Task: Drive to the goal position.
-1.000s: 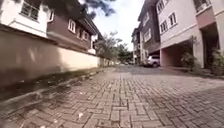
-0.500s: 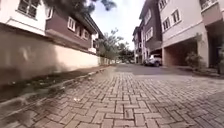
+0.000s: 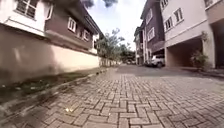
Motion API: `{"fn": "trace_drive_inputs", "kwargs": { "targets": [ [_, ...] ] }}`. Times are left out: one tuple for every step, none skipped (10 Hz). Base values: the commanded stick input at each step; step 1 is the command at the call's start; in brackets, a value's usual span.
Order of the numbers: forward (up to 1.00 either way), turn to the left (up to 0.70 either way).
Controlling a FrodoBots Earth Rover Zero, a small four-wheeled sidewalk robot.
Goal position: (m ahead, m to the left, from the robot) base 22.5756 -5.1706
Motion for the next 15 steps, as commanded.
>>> {"fn": "trace_drive_inputs", "kwargs": {
  "targets": [
    [0.69,0.03],
    [0.69,0.03],
    [0.69,0.03],
    [0.69,0.03],
    [0.69,0.03],
    [0.69,0.03],
    [0.69,0.03],
    [0.69,0.03],
    [0.69,0.03],
    [0.69,0.03],
    [0.69,0.03],
    [0.69,0.03],
    [0.69,0.03],
    [0.69,0.03],
    [0.69,0.03]
  ]
}}
